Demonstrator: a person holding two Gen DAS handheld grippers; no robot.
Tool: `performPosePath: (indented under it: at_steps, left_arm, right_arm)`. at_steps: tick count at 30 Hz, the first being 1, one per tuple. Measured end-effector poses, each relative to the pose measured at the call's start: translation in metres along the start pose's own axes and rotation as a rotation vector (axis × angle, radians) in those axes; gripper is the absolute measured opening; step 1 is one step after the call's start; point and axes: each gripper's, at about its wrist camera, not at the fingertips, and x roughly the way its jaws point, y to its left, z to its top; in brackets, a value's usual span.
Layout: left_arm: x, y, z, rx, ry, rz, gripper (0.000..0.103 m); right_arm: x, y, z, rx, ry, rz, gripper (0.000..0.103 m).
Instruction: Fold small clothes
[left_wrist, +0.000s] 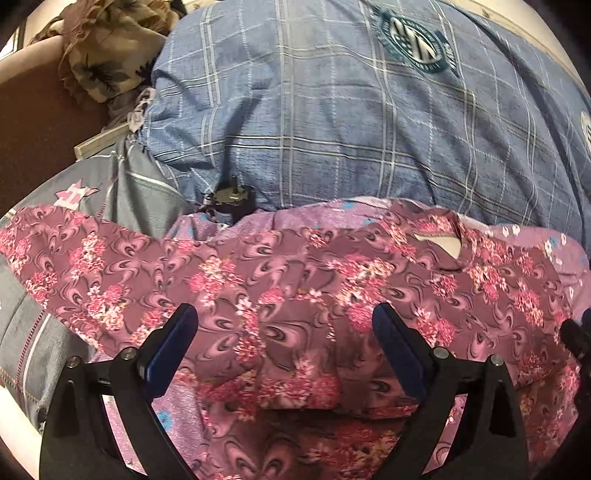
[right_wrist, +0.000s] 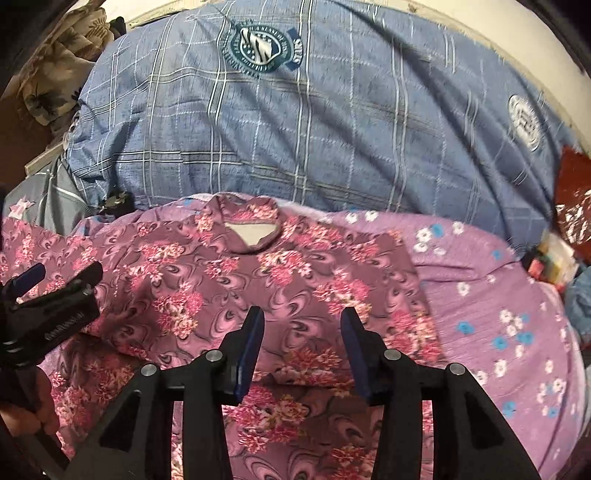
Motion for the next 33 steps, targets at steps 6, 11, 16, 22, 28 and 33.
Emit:
performPosePath:
  at_steps: [6,11,16,22,28,33]
  left_arm:
    - [-0.002,-0.017,-0.007,0.046,-0.012,0.001,0.096]
    - [-0.002,-0.029,-0.009,0.068,-0.021,-0.004,0.096]
    - [0.000,-0.036,-0.010,0.066,-0.021,-0.004,0.096]
    - [0.001,-0.034,-0.009,0.059,-0.030,0.012,0.096]
    - [0.001,-0.032,-0.010,0.066,-0.031,0.019,0.096]
    - [0.001,-0.024,-0.009,0.065,-0.035,0.033,0.096]
  right_arm:
    - [0.003,-0.013,-0.001,0.024,-0.014,-0.006,0.045]
    - [0.010,-0.029,-0.006,0.067,0.011,0.021,0.045]
    - [0.011,-0.035,-0.008,0.076,0.003,0.027,0.045]
    - [0.004,-0.030,-0.006,0.053,-0.027,0.012,0.045]
    - [0.000,-0.021,-0.005,0.026,-0.047,-0.001,0.045]
    - [0.000,-0.004,-0.006,-0.008,-0.045,0.041,0.045]
